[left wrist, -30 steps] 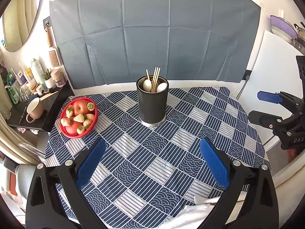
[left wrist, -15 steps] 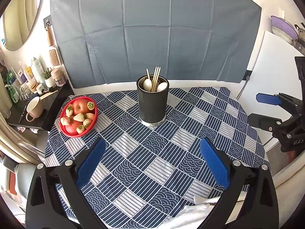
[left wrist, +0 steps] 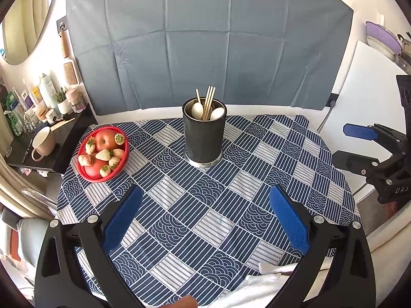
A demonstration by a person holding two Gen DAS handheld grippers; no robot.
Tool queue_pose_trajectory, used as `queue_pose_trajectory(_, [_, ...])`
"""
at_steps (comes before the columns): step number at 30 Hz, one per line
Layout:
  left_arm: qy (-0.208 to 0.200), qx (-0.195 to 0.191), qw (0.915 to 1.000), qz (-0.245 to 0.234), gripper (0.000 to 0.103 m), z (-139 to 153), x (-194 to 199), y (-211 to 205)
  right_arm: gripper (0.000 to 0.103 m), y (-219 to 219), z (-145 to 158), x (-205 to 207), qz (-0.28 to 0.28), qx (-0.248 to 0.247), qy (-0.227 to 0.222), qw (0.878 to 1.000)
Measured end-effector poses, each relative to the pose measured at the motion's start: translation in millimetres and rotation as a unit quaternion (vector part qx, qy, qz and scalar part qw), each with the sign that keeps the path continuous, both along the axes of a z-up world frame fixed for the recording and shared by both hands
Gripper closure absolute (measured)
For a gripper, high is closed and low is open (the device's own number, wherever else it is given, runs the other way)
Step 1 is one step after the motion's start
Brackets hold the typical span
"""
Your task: Organize utensils
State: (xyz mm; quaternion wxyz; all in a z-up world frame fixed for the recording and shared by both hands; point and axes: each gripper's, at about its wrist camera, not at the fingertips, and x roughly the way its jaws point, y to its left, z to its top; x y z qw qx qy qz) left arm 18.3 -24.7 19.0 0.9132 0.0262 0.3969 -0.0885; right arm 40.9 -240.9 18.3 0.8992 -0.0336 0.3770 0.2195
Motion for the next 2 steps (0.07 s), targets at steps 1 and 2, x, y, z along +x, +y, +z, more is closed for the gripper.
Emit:
queue_pose_trajectory(1, [0.0, -0.001, 1.0, -0.001, 0.006, -0.1, 0.2, 0.0, 0.01, 0.4, -0.3, 0.4, 0.001, 0.0, 0.001, 1.0])
queue_pose_trajectory(2, [0.001, -0.001, 1.0, -0.002, 0.006, -0.3, 1.1, 0.0, 0.01, 0.4, -0.5, 0.8, 0.002, -0.001, 0.002, 1.0])
